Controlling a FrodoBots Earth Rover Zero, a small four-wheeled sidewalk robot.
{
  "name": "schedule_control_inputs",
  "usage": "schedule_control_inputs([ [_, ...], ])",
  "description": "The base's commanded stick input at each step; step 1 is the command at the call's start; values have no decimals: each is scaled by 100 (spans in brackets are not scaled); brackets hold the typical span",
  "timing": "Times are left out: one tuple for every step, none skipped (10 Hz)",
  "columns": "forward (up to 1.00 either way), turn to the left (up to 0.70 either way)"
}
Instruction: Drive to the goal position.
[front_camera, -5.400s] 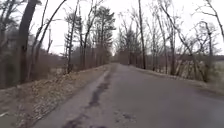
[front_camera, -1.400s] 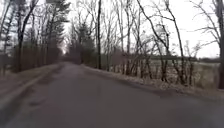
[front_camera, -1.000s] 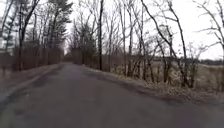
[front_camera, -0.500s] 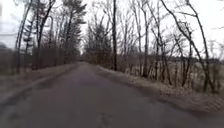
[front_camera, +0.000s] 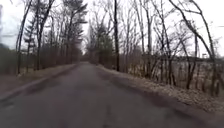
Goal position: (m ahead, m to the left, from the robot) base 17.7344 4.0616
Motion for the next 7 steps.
schedule_control_inputs([
  [85, 0],
  [85, 0],
  [85, 0],
  [85, 0],
  [85, 0],
  [85, 0],
  [85, 0],
])
